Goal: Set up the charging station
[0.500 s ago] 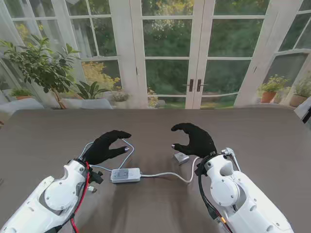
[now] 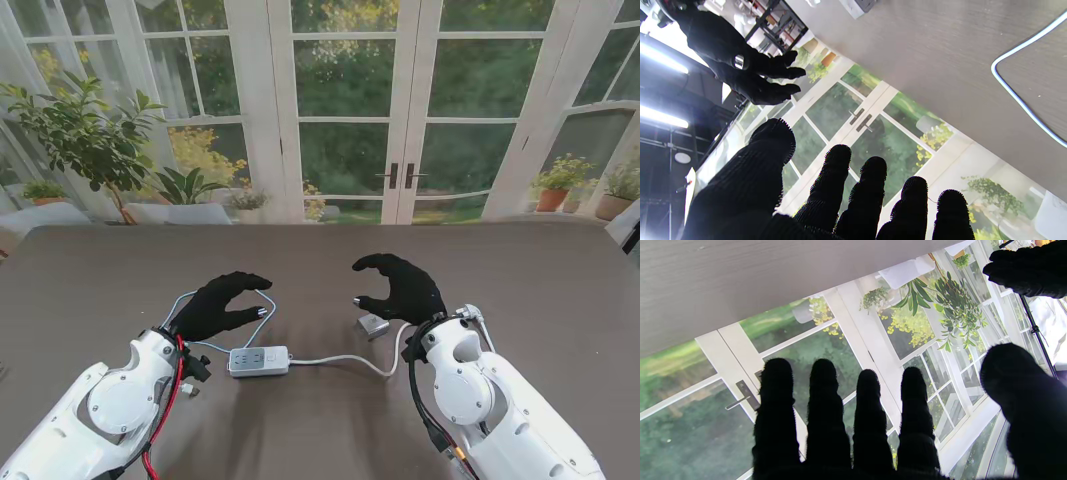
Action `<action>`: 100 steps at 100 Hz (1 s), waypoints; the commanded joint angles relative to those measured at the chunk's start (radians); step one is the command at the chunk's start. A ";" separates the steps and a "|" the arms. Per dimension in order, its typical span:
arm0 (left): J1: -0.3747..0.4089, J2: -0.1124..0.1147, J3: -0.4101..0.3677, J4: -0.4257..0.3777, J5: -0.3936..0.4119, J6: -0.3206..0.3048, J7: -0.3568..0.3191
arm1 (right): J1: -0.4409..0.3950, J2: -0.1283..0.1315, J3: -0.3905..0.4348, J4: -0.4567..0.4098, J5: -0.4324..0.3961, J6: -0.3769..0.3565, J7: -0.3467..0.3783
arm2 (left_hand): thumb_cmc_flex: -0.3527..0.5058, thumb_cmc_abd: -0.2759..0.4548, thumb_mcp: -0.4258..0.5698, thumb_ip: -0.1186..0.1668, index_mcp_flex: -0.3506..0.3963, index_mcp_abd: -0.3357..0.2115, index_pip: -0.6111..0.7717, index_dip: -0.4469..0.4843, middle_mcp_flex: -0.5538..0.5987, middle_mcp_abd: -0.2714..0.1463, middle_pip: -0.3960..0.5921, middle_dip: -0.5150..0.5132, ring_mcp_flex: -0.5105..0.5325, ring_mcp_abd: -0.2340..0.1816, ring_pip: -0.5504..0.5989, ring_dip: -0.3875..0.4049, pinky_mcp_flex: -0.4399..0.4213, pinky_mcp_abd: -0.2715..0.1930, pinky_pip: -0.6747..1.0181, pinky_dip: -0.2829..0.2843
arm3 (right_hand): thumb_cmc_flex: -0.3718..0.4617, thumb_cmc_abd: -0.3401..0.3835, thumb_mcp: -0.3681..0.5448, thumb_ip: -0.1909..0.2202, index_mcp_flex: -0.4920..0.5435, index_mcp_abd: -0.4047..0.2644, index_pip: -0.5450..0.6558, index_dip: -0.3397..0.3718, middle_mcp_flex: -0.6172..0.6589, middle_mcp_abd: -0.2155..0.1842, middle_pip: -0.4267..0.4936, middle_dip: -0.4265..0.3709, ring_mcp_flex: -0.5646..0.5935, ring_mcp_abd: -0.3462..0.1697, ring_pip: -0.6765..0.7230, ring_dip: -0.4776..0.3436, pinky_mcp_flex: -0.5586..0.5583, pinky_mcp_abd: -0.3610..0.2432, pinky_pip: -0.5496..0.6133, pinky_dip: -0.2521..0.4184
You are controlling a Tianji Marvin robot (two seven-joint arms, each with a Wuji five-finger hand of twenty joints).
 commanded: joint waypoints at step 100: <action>0.285 0.091 -0.284 -0.228 0.588 0.020 -0.220 | -0.002 -0.009 -0.013 -0.004 0.046 0.000 0.017 | -0.076 -0.210 0.228 -0.040 0.030 -0.073 0.013 0.012 0.053 -0.087 0.032 0.024 0.065 -0.055 0.100 0.002 0.117 -0.046 0.012 -0.014 | -0.028 0.046 -0.031 0.058 0.027 0.030 0.002 -0.006 0.035 0.010 -0.004 -0.006 0.025 -0.012 0.008 0.003 0.004 0.014 0.034 0.001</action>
